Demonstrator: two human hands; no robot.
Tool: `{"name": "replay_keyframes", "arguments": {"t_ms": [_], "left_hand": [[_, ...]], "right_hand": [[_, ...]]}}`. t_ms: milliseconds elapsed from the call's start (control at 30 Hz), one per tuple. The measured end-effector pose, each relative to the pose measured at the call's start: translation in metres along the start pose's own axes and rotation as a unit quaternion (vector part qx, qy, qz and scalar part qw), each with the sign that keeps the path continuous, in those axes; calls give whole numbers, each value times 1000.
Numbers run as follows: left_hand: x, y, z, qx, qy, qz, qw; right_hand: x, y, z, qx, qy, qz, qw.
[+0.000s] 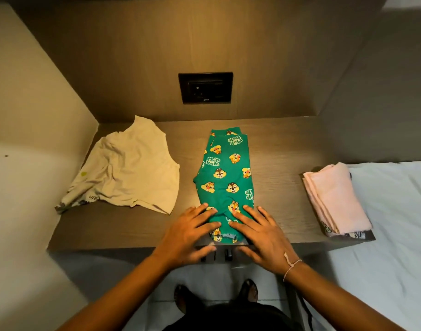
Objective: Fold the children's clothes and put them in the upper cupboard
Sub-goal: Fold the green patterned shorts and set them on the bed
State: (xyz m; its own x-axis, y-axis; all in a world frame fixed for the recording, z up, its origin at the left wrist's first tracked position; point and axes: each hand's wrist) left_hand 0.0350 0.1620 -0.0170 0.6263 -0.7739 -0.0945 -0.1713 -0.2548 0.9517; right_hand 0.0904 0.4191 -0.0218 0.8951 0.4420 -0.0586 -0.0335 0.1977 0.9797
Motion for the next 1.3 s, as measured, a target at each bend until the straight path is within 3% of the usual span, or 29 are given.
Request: {"name": "replay_keyframes", "arguments": {"t_ms": [100,300,367,467,633,867,1067,1200,1267,1300], "left_hand": [[7,-10,-9,31,9,-55,998],[15,-2,-26,101,74,-129,984],[15,15,-33,192,115,-138,965],[10,47,-36,346,154,-91,921],[-33,82,-14,446,233,-59,862],[-102,71,42,258,365,-3,894],[-115,53,55,48,398,40,915],[-95,34,32,-49,288,-103,951],[-85,21,12,-36,229,-107,967],[-81,13,6,-36,213,-78,973]], "right_hand": [[9,-9,1,-53,11,-64,996],[14,11,12,-168,-15,-101,981],[12,33,17,-245,-60,-99,963],[2,74,20,-294,-91,-77,948],[-44,114,-3,-302,-118,-15,946],[-131,83,-40,-159,-197,31,967],[-153,46,-44,-66,-210,24,975],[-128,33,-40,-51,-192,-79,977],[-111,27,-38,-45,-144,-107,983],[-103,22,-37,-29,-115,-80,990]]}}
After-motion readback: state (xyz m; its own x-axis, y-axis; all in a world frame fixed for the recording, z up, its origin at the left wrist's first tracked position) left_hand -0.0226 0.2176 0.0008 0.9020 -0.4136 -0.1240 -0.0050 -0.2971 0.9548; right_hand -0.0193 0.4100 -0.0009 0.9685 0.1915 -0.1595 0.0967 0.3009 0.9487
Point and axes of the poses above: each hand's wrist, its own x-axis away from the middle knuckle, its own y-axis out of the back of the hand, z = x × y, and after that the axes turned 1 degree about x, right-handed
